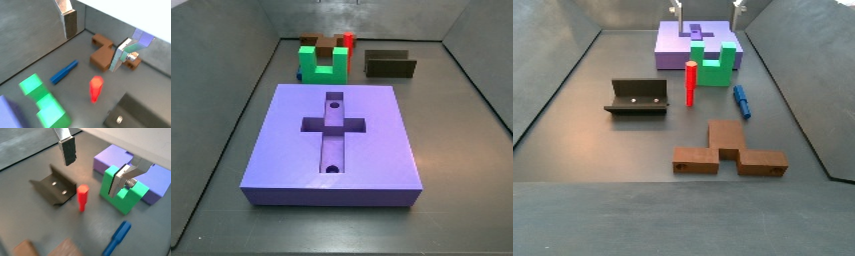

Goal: Pick up the green object. Move up. Move to above the board. Insert the green object.
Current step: Pick up the green object.

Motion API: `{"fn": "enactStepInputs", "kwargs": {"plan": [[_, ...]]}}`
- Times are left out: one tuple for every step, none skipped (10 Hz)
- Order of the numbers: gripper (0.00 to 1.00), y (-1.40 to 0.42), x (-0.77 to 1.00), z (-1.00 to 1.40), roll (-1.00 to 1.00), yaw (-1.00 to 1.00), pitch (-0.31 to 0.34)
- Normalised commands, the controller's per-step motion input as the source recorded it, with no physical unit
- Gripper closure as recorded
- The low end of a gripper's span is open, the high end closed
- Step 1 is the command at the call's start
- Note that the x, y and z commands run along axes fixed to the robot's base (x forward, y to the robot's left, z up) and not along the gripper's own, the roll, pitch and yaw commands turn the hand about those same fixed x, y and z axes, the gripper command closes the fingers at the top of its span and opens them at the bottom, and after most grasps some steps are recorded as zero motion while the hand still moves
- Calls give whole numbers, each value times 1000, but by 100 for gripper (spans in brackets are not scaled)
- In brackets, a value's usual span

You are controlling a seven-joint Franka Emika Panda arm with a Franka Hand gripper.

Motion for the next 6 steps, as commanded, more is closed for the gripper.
{"fn": "enactStepInputs", "kwargs": {"plan": [[0, -817, 100, 0, -96, -143, -10], [0, -740, 46, 0, -90, -191, -30], [0, -631, 49, 0, 0, -166, -44], [0, -517, 174, 0, 1, -189, -3], [0, -111, 51, -220, -100, -97, -49], [0, -74, 0, -291, -27, 0, 0]]}}
